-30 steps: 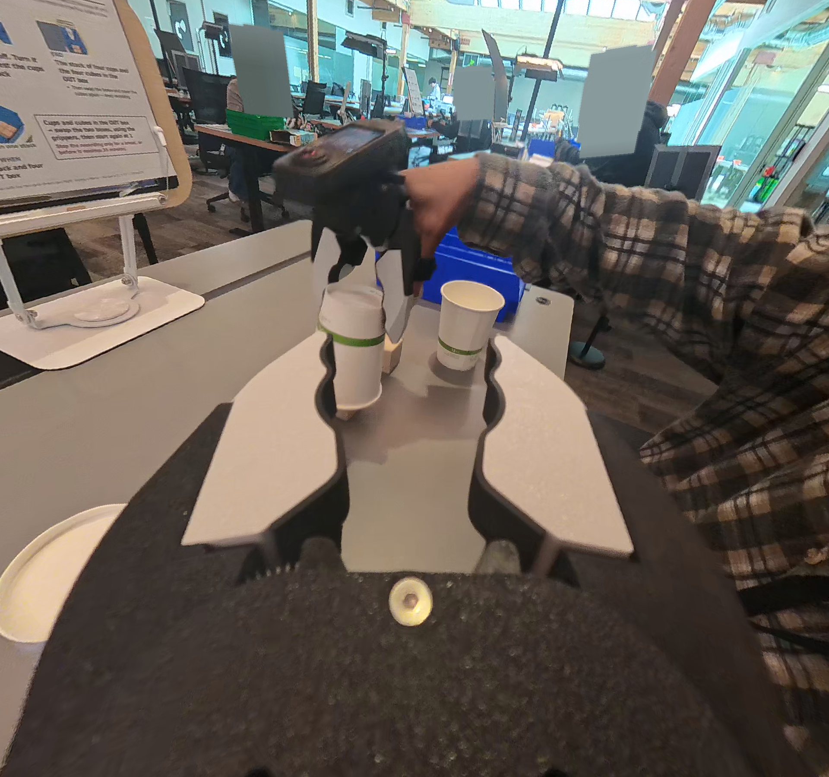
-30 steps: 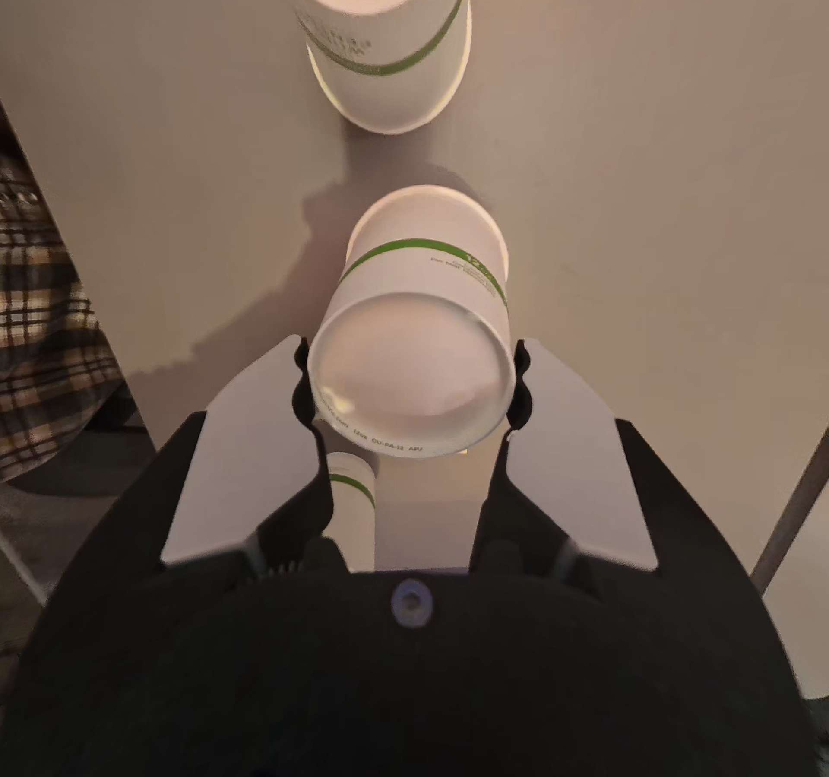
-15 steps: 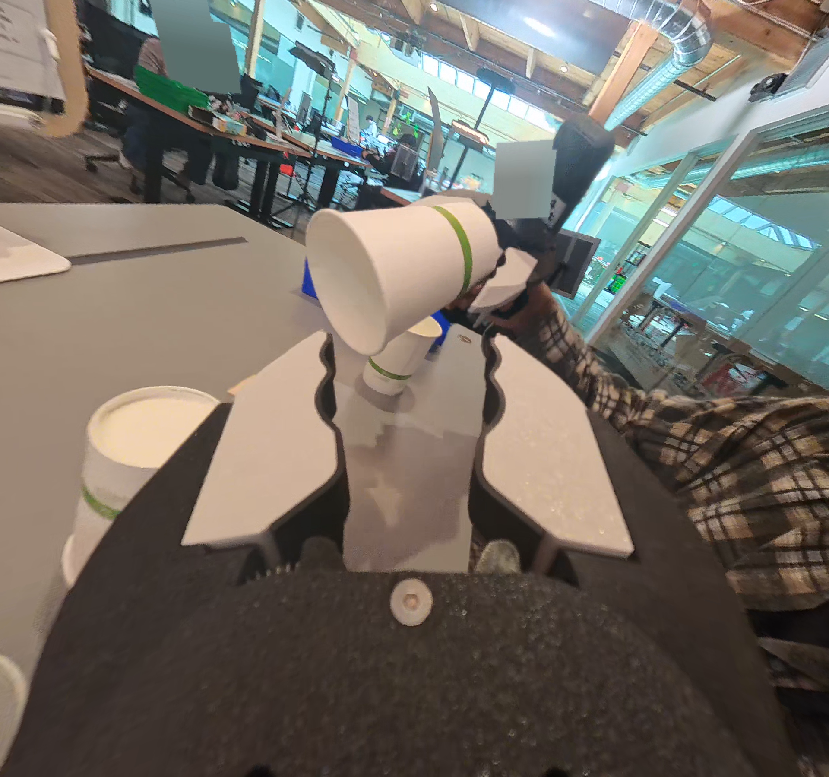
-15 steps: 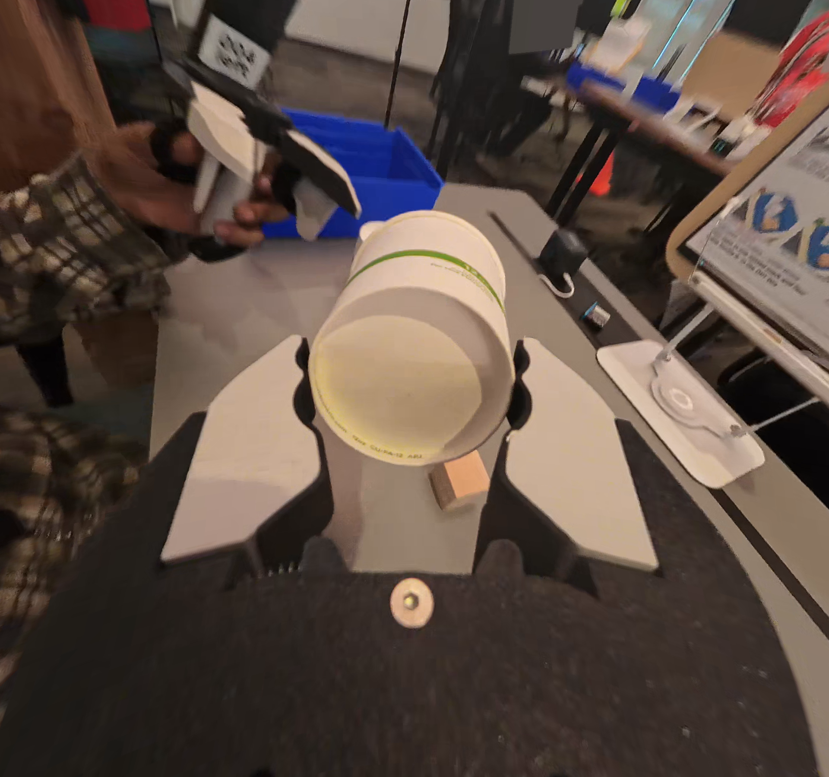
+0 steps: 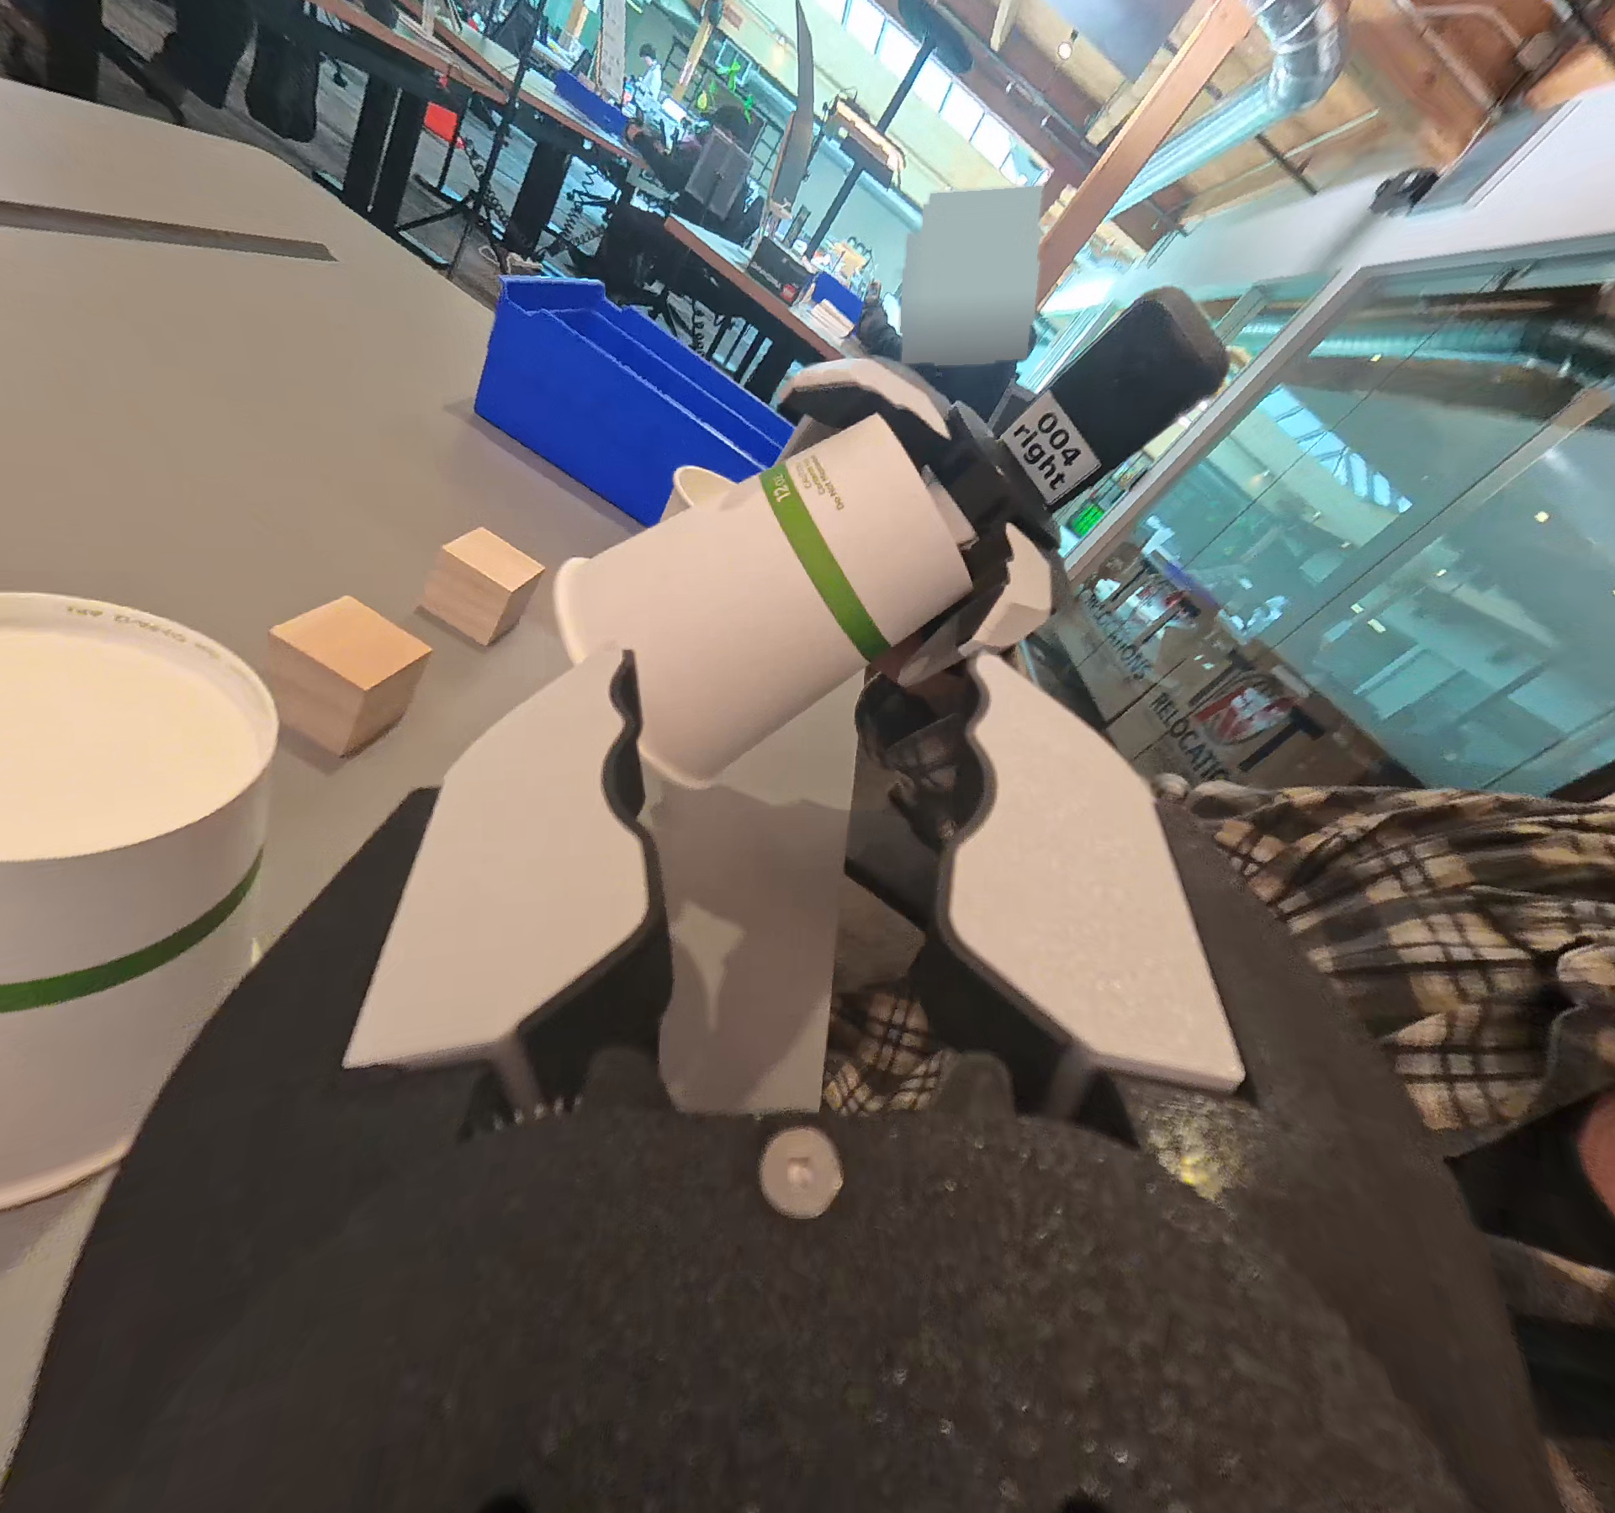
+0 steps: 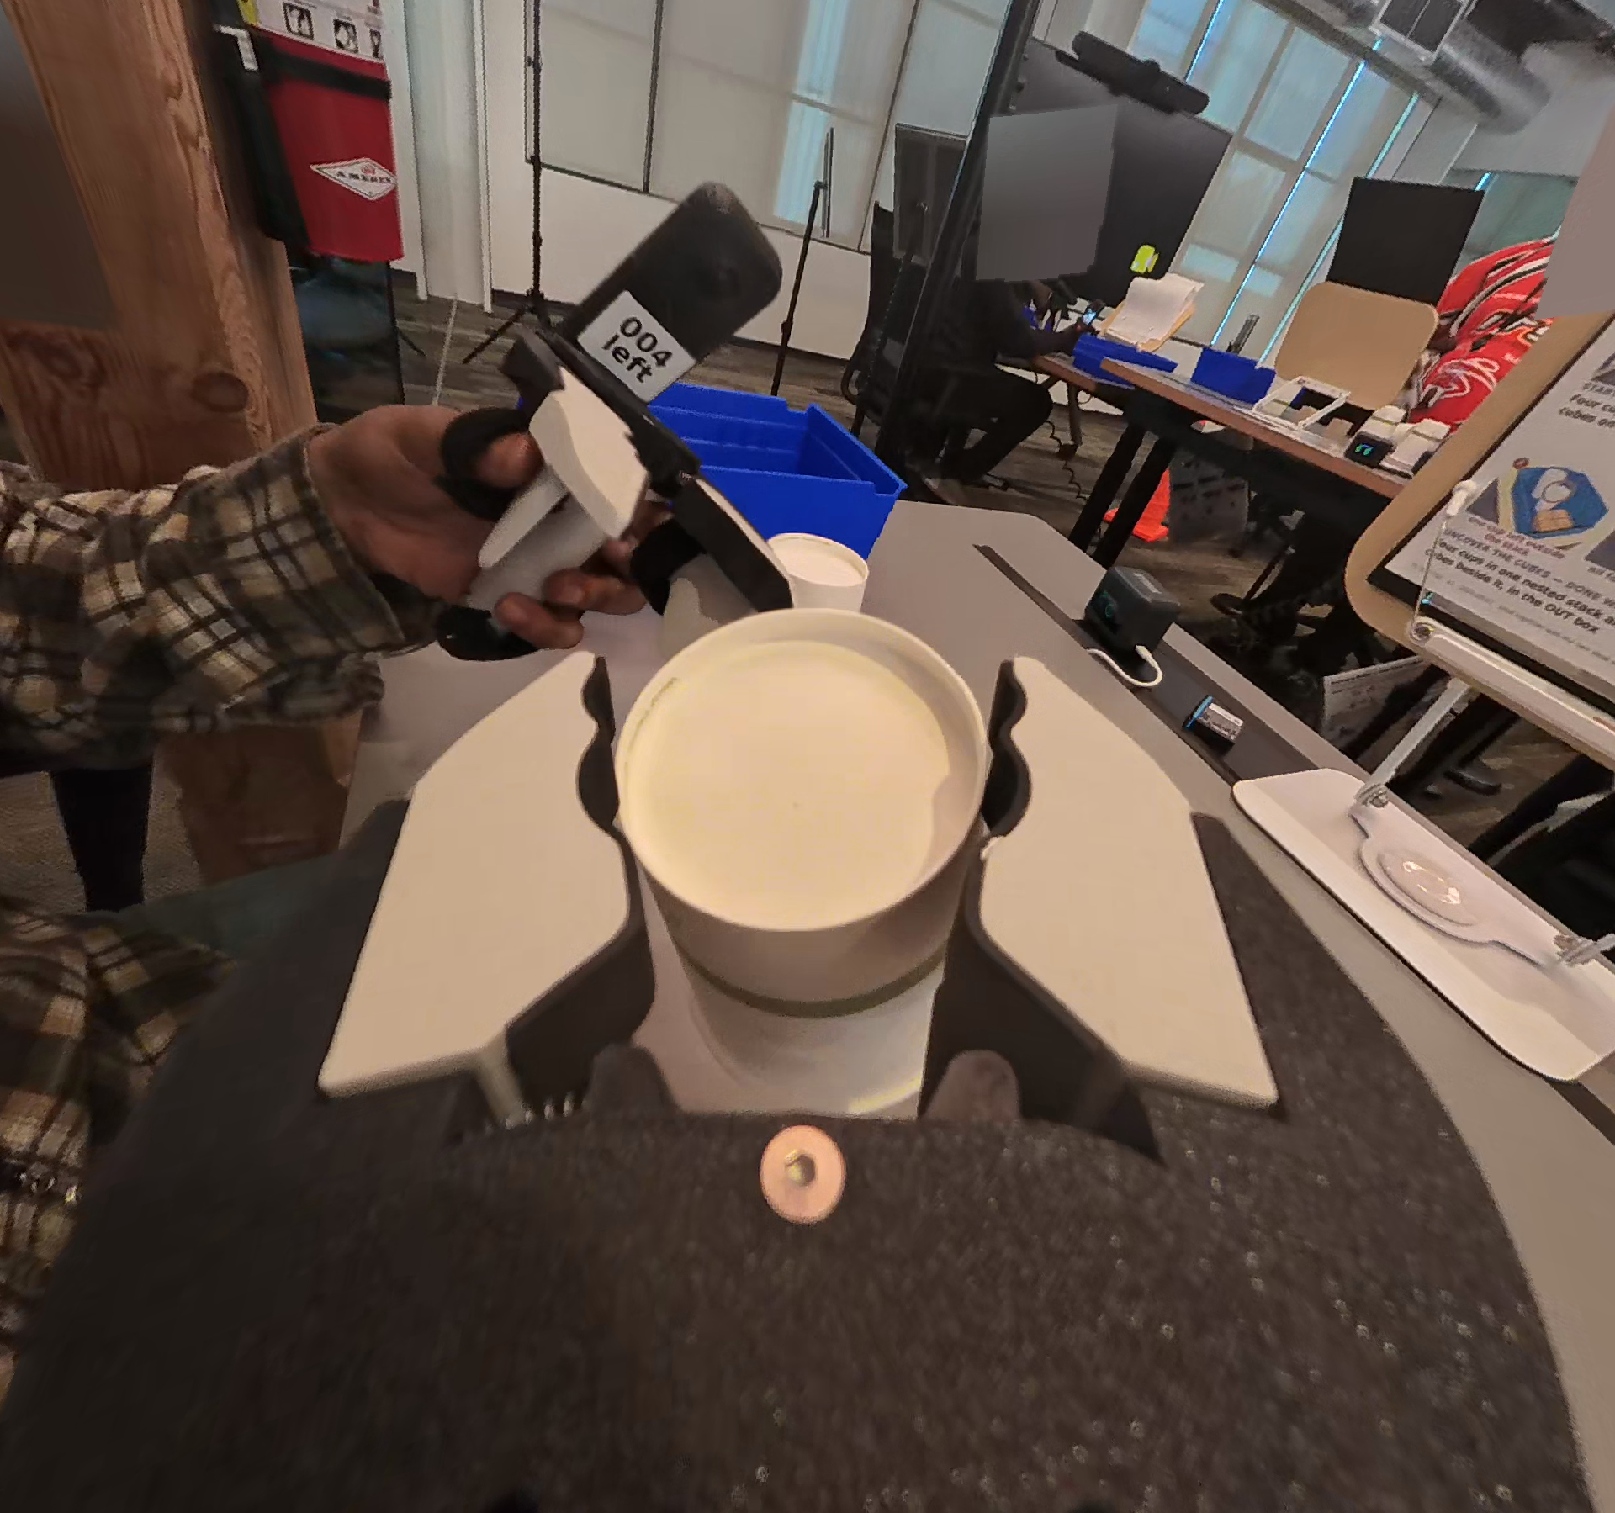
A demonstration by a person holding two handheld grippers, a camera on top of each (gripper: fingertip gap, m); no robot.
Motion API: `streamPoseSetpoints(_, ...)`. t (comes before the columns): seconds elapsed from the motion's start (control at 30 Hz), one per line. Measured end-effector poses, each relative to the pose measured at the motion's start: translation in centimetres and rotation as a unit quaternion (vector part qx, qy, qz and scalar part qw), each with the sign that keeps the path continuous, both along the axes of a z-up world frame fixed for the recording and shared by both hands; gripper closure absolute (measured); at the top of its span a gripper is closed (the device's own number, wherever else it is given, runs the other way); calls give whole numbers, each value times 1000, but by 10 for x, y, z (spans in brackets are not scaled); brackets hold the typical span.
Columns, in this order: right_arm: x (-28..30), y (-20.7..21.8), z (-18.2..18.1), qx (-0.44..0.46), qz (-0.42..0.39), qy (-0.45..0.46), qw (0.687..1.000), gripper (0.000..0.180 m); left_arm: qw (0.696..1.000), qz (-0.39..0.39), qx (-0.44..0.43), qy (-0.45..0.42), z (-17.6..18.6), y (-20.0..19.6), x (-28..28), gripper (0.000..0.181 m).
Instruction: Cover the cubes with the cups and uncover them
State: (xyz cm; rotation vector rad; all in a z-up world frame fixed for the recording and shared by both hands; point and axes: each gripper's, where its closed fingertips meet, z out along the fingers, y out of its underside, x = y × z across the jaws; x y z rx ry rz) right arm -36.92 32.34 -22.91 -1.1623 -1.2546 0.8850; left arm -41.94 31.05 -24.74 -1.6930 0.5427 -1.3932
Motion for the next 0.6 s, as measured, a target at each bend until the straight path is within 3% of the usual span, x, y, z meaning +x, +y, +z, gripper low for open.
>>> streamPoseSetpoints(0.23, -8, -3, 16, 25, 18, -15, 999, 98, 999, -7, -41, -21, -9, 6, -2, 111)
streamPoseSetpoints(0.6, -12, -24, 59, 46, 70, 70, 994, 98, 964, -126, -123, -198, 10, -11, 16, 105)
